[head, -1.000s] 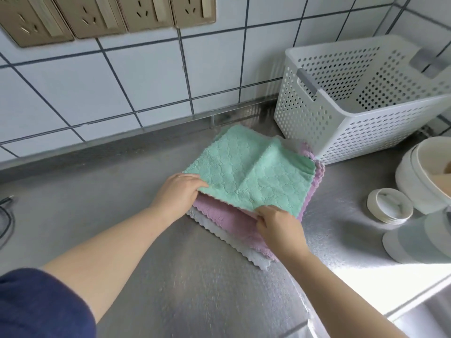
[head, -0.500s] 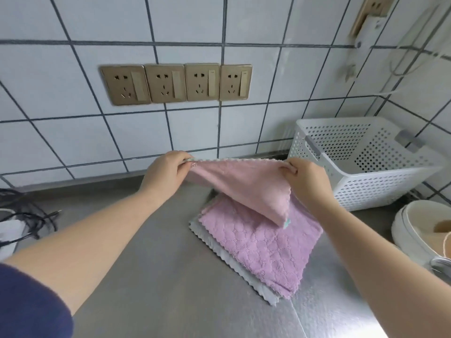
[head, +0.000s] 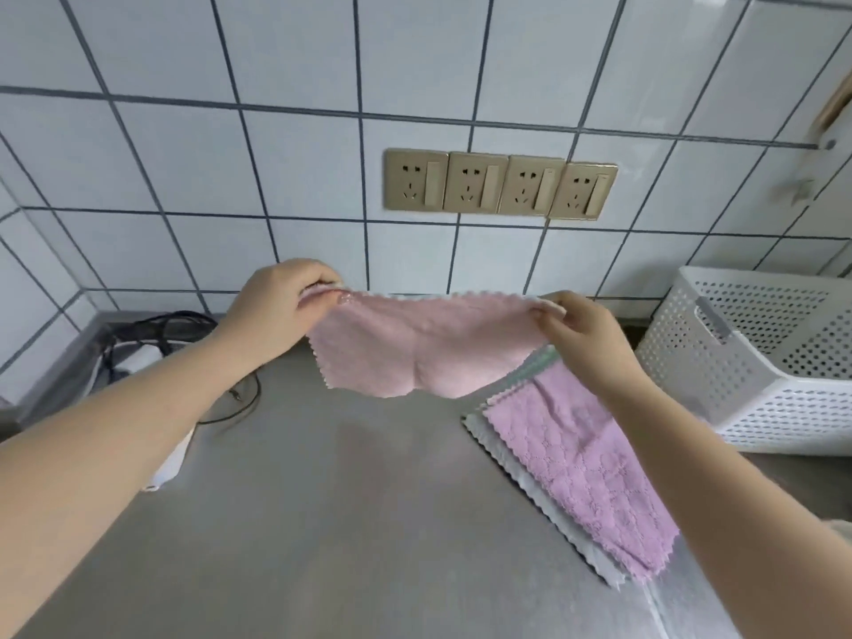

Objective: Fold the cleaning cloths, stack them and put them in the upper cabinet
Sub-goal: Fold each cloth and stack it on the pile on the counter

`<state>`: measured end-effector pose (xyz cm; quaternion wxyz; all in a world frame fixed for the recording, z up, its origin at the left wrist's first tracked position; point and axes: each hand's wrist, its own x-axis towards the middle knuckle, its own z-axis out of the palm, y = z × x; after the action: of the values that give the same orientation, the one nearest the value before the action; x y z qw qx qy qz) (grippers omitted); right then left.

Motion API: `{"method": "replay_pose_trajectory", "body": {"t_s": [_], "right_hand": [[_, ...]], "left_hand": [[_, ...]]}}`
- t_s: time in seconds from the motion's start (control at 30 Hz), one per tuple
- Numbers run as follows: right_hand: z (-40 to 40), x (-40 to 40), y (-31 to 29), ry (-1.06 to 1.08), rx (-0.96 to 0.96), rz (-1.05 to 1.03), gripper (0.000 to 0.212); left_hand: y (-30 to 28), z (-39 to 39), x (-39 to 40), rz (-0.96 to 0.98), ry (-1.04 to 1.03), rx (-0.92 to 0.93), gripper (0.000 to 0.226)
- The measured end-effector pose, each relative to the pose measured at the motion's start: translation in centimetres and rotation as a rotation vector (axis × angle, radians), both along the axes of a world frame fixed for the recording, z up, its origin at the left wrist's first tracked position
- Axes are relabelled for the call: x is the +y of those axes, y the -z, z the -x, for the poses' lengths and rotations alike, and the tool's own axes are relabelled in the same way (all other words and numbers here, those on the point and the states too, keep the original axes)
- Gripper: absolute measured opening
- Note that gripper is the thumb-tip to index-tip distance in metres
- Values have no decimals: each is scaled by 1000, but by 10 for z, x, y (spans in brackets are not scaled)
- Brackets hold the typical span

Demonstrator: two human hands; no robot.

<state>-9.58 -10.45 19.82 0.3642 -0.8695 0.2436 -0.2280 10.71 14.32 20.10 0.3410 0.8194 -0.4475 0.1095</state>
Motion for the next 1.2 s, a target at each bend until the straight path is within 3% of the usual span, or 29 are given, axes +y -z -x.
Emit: {"method": "replay_pose_trajectory", "body": {"t_s": [0.2,0.37,0.43,0.57,0.63,0.77,0.87,1.07,1.2], "right_hand": [[43,40,95,-175,256,-185,13],[64,50,162,-259,385,-230,20],[68,46,181,-296,410,-210,18],[64,35,214,-314,425,-197,12],[60,32,222,-317,397,-210,12],[52,29,232,-312,352,-239,32],[48,31,240,-311,307,-303,22],[63,42,241,-336,131,-434,14],[98,66,235,-318,65,-385,13]], "left_hand": [[79,30,68,-357,214,127,25],[163,66,86,-456,235,329,32],[184,75,89,-449,207,381,32],[214,86,86,-417,106,438,7],[225,89,85,-378,48,441,8],[232,92,87,-278,-46,495,14],[238,94,93,-235,-106,484,11],[248,104,108,-116,-107,511,30],[250,137,119,-54,-102,482,21]]}}
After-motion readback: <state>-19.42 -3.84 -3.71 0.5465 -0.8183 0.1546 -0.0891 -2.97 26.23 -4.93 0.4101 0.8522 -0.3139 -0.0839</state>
